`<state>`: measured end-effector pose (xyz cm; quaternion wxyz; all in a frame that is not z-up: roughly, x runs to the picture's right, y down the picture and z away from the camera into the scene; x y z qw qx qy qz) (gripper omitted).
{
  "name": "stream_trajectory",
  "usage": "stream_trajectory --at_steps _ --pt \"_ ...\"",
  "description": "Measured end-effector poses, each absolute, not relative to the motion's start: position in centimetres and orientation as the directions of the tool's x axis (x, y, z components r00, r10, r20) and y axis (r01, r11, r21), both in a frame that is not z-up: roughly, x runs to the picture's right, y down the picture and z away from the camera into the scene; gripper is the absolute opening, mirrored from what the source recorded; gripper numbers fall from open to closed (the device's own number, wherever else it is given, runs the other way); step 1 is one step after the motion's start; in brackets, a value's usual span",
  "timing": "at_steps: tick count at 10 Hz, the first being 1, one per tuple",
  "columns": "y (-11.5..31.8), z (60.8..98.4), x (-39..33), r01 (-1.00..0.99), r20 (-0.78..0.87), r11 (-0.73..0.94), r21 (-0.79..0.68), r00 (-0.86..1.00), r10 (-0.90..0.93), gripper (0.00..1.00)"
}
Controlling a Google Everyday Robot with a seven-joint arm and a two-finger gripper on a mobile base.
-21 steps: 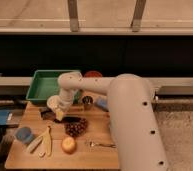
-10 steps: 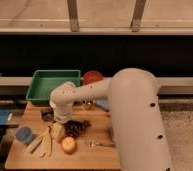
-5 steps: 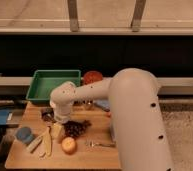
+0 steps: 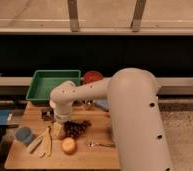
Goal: Place brush in metal cup
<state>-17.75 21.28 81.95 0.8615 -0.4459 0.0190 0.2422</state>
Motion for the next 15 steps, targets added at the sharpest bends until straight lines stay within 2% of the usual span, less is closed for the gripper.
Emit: stream_trajectory --at_steps 5,7,11,15 --pt "20.8 82.5 -18.1 -0.461 -0.269 0.482 -0.745 0.869 0.416 0.04" --pt "20.1 84.9 -18.3 -0.53 -0.313 0.456 -0.715 0.826 0.469 0.0" --pt "19.6 84.7 -18.2 -0.527 -0.309 0.463 -0.713 0.828 0.467 0.0" --pt "16.7 85.2 -17.5 -0.586 -0.257 0.414 -0.697 0.742 0.619 0.0"
